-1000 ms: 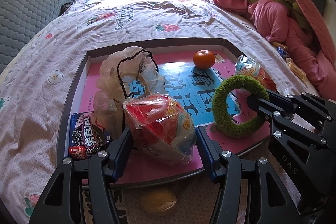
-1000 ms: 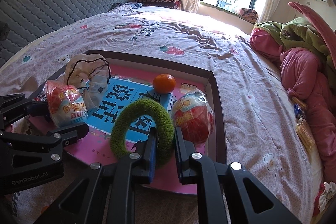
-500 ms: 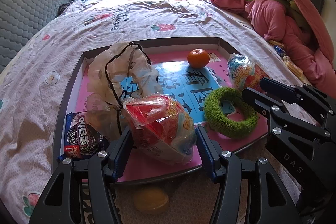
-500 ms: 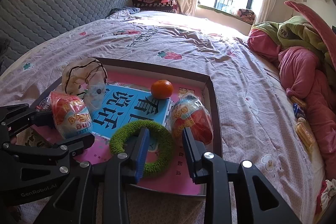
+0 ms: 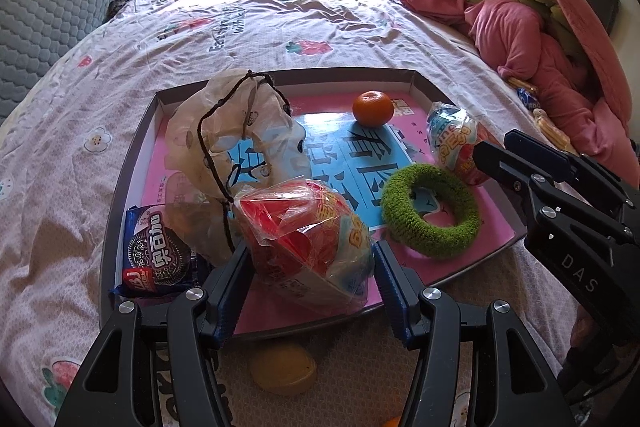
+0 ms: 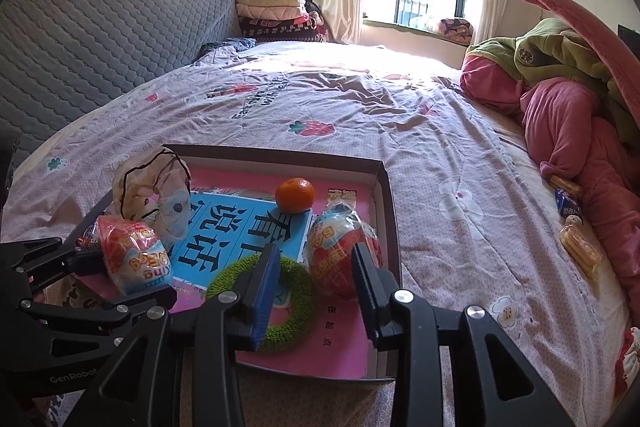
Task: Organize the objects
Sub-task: 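Lower the green ring and snack bag onto the book inside the box, then open the right tool to release the ring while the left tool releases the snack bag, then withdraw both open tools from the box toward the walnut and mandarin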
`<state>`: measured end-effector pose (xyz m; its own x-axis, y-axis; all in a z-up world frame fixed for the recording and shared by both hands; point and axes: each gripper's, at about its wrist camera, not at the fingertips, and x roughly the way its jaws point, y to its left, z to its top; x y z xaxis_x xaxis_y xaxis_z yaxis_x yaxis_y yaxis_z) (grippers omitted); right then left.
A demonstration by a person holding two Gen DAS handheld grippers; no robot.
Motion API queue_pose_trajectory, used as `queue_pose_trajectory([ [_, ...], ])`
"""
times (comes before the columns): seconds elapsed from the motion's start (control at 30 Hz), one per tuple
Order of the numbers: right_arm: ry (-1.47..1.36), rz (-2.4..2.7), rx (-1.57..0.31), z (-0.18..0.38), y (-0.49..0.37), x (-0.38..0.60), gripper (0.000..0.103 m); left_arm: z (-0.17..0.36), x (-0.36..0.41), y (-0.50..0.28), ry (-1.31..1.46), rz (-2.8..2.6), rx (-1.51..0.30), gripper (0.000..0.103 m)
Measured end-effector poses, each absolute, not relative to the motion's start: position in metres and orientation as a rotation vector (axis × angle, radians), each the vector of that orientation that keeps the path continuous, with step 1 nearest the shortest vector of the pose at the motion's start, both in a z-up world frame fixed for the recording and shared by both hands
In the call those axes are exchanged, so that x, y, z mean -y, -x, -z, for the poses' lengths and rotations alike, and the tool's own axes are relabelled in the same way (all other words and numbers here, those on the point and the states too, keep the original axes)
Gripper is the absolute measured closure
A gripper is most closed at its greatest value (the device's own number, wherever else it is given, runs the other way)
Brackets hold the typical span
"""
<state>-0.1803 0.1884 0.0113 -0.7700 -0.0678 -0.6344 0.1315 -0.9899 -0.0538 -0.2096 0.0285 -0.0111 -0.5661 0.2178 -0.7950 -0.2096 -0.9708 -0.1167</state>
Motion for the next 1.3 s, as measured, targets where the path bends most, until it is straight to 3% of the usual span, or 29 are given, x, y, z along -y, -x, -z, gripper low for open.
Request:
queue_pose_trajectory([
  [0.27,-1.013,2.861,-0.118,-0.013,0.180,-0.191,0.060,0.009,-0.026,0.209,1.319,-2.570,0.047,0.036],
  [0.8,-0.977,2.869,-0.080,-0.018,0.175,-0.193,0.060,-0.017,-0.012,0.201,1.195,-2.681,0.078,0.033],
  [0.97,-0.949,2.878,-0.074,-0.022,0.174,-0.193,0.051,-0.024,-0.008,0.197,1.147,-2.717,0.089,0.028],
  [1.3,-0.876,2.885,-0.078,-0.031,0.167,-0.188,0.047,-0.032,-0.003,0.190,1.122,-2.747,0.096,0.028],
])
